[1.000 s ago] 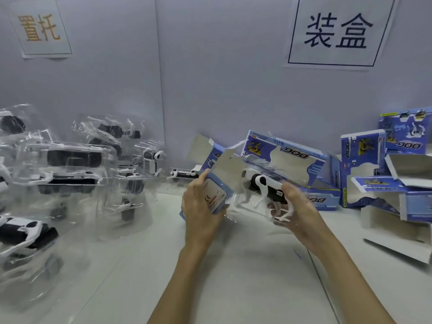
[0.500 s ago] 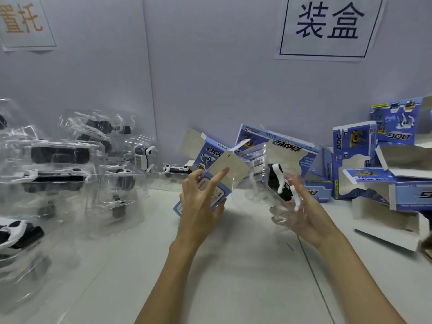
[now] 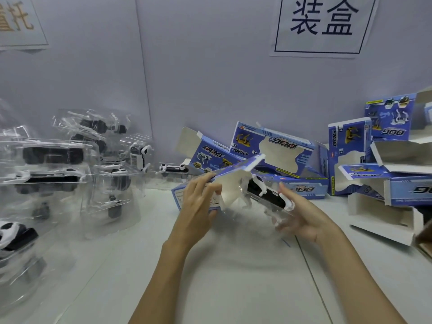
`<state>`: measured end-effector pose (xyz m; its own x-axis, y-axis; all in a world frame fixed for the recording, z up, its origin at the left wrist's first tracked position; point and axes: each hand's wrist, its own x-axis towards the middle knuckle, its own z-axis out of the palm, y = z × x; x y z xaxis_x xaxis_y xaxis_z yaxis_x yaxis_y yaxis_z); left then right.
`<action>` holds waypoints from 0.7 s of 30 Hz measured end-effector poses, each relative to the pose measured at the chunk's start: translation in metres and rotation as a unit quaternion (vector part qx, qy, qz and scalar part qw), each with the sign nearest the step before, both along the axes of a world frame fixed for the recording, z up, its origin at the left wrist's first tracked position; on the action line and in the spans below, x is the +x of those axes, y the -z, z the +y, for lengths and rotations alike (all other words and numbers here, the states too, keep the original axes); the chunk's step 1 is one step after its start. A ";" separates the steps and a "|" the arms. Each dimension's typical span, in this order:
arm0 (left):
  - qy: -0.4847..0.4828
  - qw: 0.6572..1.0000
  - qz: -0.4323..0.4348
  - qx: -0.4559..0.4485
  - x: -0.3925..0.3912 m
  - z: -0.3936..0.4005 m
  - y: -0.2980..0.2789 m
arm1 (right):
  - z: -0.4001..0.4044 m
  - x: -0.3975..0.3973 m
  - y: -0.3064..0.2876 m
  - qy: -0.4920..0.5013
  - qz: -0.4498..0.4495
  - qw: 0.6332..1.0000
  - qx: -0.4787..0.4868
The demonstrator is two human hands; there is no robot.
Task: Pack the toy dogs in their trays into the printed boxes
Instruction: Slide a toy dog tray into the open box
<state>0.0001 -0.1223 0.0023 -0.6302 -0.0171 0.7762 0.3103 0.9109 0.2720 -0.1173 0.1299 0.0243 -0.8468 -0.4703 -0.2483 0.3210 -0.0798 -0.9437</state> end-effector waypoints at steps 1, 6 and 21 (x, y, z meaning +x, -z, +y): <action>-0.001 1.000 -0.002 -0.010 0.000 0.000 0.000 | 0.000 -0.001 0.000 0.020 -0.006 1.000 0.006; 0.018 1.000 -0.016 -0.020 -0.003 0.003 0.001 | -0.003 -0.003 0.000 0.071 -0.025 0.997 -0.010; 0.017 0.996 -0.044 -0.078 -0.006 0.008 0.007 | -0.025 0.010 -0.009 0.145 0.026 0.987 0.069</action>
<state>-0.0062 -0.1138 -0.0052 -0.6947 0.1223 0.7088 0.3225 0.9338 0.1550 -0.1069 0.1044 0.0336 -0.9540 -0.1705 -0.2466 0.2552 -0.0304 -0.9664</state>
